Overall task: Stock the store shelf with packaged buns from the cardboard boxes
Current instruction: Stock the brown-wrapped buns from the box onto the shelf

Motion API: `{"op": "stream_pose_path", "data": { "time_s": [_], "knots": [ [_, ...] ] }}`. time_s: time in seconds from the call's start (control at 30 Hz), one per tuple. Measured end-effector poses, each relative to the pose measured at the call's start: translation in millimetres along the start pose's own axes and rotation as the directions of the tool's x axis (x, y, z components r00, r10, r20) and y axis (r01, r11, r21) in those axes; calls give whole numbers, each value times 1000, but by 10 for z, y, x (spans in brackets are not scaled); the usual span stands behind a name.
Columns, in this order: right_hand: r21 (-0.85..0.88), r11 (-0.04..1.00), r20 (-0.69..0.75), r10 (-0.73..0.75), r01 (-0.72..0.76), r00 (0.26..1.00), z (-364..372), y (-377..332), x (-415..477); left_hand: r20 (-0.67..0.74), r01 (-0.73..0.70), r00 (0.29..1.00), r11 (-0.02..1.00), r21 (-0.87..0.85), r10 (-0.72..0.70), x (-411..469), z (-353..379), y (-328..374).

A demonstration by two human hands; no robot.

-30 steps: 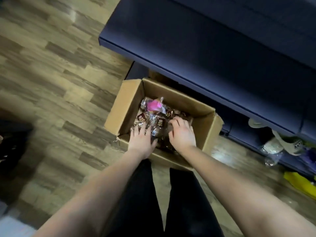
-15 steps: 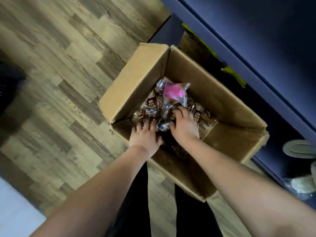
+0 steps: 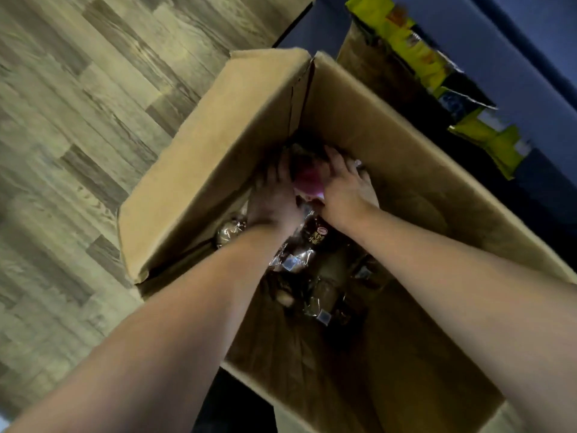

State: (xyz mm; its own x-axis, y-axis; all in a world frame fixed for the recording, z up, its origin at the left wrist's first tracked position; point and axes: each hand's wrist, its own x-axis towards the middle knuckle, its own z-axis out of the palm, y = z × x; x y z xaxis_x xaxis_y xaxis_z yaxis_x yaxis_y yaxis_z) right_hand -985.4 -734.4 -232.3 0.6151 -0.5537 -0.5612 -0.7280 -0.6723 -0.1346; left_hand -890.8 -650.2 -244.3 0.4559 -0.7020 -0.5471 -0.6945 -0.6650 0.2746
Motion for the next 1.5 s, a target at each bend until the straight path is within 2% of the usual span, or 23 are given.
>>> {"op": "stream_pose_path", "data": {
  "time_s": [0.1, 0.17, 0.27, 0.33, 0.43, 0.6, 0.67, 0.77, 0.83, 0.93, 1.03, 1.13, 1.27, 1.4, 1.5],
  "knots": [
    [-115, 992, 84, 68, -58, 994, 126, -36, 56, 27, -76, 997, 996, -37, 77, 364, 52, 21],
    [-132, 971, 186, 222, -200, 957, 220, -44, 50, 102, -79, 992, 996, 31, 75, 470, 94, 19],
    [-33, 911, 300, 400, -410, 866, 343, 14, -47, 170, -11, 985, 988, 155, -15, 421, 139, 54],
    [32, 884, 364, 425, -467, 829, 390, 53, -162, 134, 24, 990, 991, 135, -42, 307, 177, 34],
    [124, 857, 390, 422, -501, 818, 330, 76, -352, 100, -38, 995, 992, 119, 26, 113, 147, -52],
    [190, 879, 267, 382, -437, 885, -150, -72, -646, 196, -86, 979, 979, 186, 49, -291, -344, -16],
    [210, 880, 235, 378, -426, 896, -422, -216, -776, 212, -77, 976, 990, 121, 50, -489, -624, 21],
    [226, 879, 194, 382, -420, 904, -836, -430, -1014, 107, -87, 991, 996, 7, 86, -779, -1073, 68],
    [219, 890, 161, 370, -399, 915, -1124, -544, -1202, 54, -139, 989, 989, 52, 136, -981, -1393, 123],
    [201, 916, 112, 331, -348, 937, -1621, -665, -1469, 49, -216, 976, 963, 159, 211, -1280, -1898, 220],
    [117, 962, -3, 248, -246, 969, -2218, -749, -1707, -17, -282, 955, 928, 242, 295, -1492, -2449, 247],
    [46, 984, -134, 174, -170, 976, -2817, -831, -1878, -238, -372, 877, 904, 211, 417, -1594, -3043, 244],
    [21, 997, -335, 72, -69, 939, -3665, -997, -2079, -399, -451, 753, 852, 267, 524, -1762, -4041, 291],
    [-14, 1000, -476, -16, 11, 879, -4381, -1245, -2308, -538, -427, 701, 880, 209, 469, -1973, -4875, 377],
    [-29, 999, -564, -32, 19, 825, -4819, -1335, -2476, -617, -444, 647, 879, 173, 448, -2121, -5339, 557]
  ]
}}
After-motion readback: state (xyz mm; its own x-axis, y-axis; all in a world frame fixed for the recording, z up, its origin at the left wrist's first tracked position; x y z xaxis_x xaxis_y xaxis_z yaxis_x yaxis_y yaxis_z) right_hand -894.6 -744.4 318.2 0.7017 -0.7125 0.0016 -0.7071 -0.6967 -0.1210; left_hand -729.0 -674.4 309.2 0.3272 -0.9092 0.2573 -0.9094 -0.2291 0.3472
